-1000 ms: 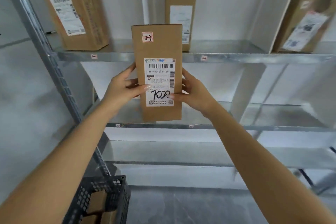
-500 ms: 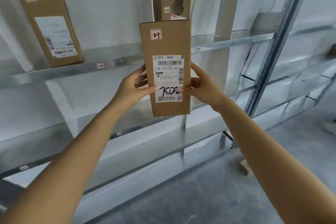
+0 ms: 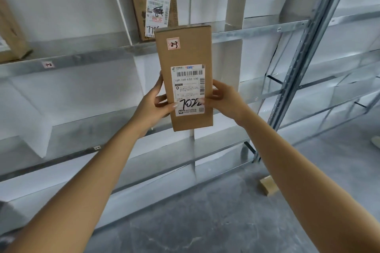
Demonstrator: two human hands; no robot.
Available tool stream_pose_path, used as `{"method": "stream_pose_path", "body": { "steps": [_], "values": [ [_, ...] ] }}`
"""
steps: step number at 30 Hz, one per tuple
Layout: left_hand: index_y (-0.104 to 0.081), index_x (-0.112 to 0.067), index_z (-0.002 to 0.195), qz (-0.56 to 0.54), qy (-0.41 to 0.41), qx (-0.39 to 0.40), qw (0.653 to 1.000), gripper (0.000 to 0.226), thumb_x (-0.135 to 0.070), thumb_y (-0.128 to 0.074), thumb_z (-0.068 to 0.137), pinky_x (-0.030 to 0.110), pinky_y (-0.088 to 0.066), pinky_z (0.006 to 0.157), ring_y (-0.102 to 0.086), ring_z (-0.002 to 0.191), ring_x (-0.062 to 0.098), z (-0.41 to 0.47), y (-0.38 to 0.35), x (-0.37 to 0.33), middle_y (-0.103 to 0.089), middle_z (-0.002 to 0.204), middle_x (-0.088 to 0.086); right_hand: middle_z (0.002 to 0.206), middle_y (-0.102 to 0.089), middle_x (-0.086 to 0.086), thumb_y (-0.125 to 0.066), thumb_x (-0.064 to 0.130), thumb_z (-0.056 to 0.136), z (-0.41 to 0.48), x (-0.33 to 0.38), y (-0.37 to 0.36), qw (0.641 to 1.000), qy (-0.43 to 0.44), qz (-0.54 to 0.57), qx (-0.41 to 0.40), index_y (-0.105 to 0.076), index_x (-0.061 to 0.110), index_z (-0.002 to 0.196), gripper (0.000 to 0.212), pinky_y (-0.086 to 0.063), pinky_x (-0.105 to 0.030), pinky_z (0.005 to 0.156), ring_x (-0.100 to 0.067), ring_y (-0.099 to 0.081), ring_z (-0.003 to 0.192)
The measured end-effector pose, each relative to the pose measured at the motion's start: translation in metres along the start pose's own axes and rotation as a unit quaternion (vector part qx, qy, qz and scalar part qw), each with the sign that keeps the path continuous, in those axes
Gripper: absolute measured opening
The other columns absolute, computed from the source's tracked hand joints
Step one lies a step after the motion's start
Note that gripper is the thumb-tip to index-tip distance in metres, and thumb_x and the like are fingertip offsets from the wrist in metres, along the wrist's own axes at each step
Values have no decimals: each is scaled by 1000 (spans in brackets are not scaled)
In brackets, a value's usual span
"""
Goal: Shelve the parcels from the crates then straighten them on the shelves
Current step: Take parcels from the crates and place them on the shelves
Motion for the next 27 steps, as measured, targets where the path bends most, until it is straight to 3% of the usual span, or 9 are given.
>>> {"method": "stream_pose_path", "body": {
  "steps": [7, 13, 18, 20, 22, 25, 27],
  "values": [
    [-12, -41, 150, 32, 31, -24, 999, 90, -14, -67, 85, 48, -45, 102, -55, 123, 19, 71, 5, 57, -57, 136, 1, 107, -74, 4, -77, 22, 79, 77, -65, -18, 998, -46, 9, 38, -46, 40, 139, 70, -51, -43, 99, -15, -70, 101],
    [-3, -39, 151, 66, 38, -53, 996, 92, -10, -65, 88, 39, -39, 109, -47, 131, 13, 119, -6, 127, -47, 141, -9, 110, -72, 3, -77, 4, 76, 140, -123, -45, 997, -53, -35, 42, -45, 26, 138, 73, -55, -43, 92, -16, -69, 99],
    [1, -41, 149, 59, 58, -57, 995, 91, -3, -59, 91, 41, -38, 110, -42, 135, 14, 162, -17, 180, -37, 139, -22, 102, -70, 1, -74, -2, 76, 181, -179, -64, 995, -85, -50, 24, -44, 18, 137, 70, -56, -20, 77, -21, -67, 93],
    [0, -40, 150, 54, 69, -67, 994, 90, 0, -56, 91, 40, -39, 110, -42, 135, 14, 178, -20, 205, -38, 144, -20, 103, -71, -1, -76, 5, 77, 199, -200, -73, 993, -87, -72, 30, -44, 20, 138, 70, -55, -23, 77, -20, -67, 92],
    [-3, -36, 152, 47, 79, -82, 992, 89, 3, -54, 91, 37, -38, 110, -42, 134, 11, 190, -22, 227, -40, 148, -13, 101, -70, 5, -76, 8, 78, 213, -218, -81, 992, -86, -88, 35, -46, 20, 136, 66, -53, -21, 78, -12, -65, 87],
    [-6, -31, 152, 45, 87, -97, 991, 87, 7, -53, 90, 19, -36, 108, -42, 132, 4, 201, -24, 254, -39, 150, -8, 90, -63, 17, -74, 5, 80, 227, -240, -90, 990, -90, -97, 42, -49, 14, 131, 57, -43, -3, 62, 9, -59, 72],
    [-8, -29, 153, 47, 78, -105, 990, 85, 7, -53, 90, 15, -36, 106, -41, 132, 3, 204, -25, 267, -40, 150, -7, 96, -67, 11, -74, 5, 81, 233, -251, -96, 990, -82, -103, 45, -48, 14, 132, 59, -39, 1, 61, 7, -58, 73]
  ]
}}
Point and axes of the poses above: each hand's wrist, its own z-axis towards the middle knuckle, its own y-axis out of the back of the hand, x = y × z, the point moved 3 cm from there along z, towards the middle knuckle
